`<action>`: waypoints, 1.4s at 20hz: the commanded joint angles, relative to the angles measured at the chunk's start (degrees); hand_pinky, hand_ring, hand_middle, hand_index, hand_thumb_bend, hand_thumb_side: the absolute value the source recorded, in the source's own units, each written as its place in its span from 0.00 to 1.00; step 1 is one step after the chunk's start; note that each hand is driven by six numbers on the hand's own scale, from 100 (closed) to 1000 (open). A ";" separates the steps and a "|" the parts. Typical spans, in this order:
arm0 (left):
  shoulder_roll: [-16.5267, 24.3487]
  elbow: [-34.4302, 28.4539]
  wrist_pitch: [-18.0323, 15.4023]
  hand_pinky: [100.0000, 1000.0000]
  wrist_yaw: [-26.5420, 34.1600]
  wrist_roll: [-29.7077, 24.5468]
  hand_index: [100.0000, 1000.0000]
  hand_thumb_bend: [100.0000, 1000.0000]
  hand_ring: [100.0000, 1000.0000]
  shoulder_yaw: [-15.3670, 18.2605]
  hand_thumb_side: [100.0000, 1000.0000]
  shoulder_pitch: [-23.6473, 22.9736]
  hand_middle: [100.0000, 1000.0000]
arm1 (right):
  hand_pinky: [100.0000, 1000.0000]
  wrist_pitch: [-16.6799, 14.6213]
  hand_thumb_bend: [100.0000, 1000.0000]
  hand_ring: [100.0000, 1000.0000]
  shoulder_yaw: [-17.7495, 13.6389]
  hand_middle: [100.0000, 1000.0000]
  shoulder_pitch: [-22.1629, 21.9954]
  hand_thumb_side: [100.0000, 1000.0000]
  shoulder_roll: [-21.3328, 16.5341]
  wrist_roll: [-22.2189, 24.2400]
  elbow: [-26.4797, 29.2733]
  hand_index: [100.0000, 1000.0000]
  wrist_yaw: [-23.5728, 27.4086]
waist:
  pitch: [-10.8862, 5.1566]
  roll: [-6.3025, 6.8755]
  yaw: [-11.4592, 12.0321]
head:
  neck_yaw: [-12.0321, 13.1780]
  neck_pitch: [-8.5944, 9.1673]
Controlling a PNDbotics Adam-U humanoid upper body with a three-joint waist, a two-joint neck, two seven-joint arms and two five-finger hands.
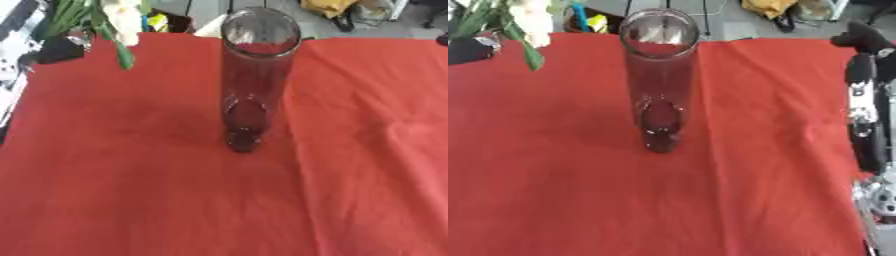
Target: Arrange flowers into the vase.
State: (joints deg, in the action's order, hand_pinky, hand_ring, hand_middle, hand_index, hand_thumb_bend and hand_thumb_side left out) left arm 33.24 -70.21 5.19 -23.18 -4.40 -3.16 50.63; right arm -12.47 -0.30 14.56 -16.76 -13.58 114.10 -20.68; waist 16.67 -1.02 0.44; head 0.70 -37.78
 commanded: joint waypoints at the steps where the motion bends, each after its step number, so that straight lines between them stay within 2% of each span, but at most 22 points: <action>1: 1.37 -2.51 0.97 0.00 4.56 2.48 0.00 0.03 0.00 1.77 0.33 2.02 0.00 | 0.94 -0.15 0.00 0.85 -0.27 0.69 0.23 1.00 -0.42 -0.09 0.49 0.88 0.70 | -1.39 0.16 0.00 | -0.03 0.01; 4: 1.10 -3.76 1.60 0.00 9.59 4.11 0.00 0.05 0.00 1.88 0.34 2.77 0.00 | 0.94 -0.25 0.00 0.85 -0.31 0.69 0.26 0.99 -0.53 -0.11 0.49 0.88 0.88 | -1.41 0.21 -0.05 | 0.07 -0.21; 10: -0.65 -6.25 2.52 0.00 20.83 7.62 0.00 0.07 0.00 1.68 0.36 5.65 0.00 | 0.94 -0.72 0.00 0.85 -0.35 0.70 0.97 0.98 -1.09 -0.77 0.49 0.88 1.68 | -1.45 0.45 -0.56 | -1.52 -0.66; 17: -2.80 -10.50 2.62 0.00 26.52 11.13 0.00 0.08 0.00 0.47 0.35 7.96 0.00 | 0.94 -1.72 0.00 0.85 -0.19 0.70 1.94 0.98 -1.48 -3.05 0.49 0.88 2.91 | -1.36 0.99 -1.25 | -3.81 -0.24; 23: -4.83 -12.01 2.66 0.00 30.87 14.04 0.00 0.09 0.00 0.03 0.36 10.42 0.00 | 0.94 -1.91 0.00 0.85 0.26 0.70 2.36 0.98 -1.58 -3.03 0.49 0.88 3.20 | -1.32 1.83 -2.39 | -2.91 0.14; 26: -5.51 -12.37 2.38 0.00 32.50 16.06 0.00 0.10 0.00 0.09 0.37 11.60 0.00 | 0.95 -1.98 0.00 0.85 0.40 0.70 2.50 0.98 -1.64 -2.85 0.49 0.88 3.40 | -1.33 2.18 -3.06 | -2.21 1.17; 28: -5.91 -12.68 2.07 0.00 33.80 17.36 0.00 0.10 0.00 0.10 0.37 12.36 0.00 | 0.94 -2.02 0.00 0.85 0.46 0.70 2.57 0.98 -1.68 -2.72 0.49 0.88 3.50 | -1.36 2.39 -3.48 | -1.94 2.67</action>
State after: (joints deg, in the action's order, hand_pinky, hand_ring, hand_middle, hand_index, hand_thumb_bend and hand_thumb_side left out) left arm 26.67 -81.53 7.45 9.76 12.06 -2.99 61.38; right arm -14.38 0.12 16.46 -17.02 -16.40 114.10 -17.69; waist 16.63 1.45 -3.06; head -1.53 -36.28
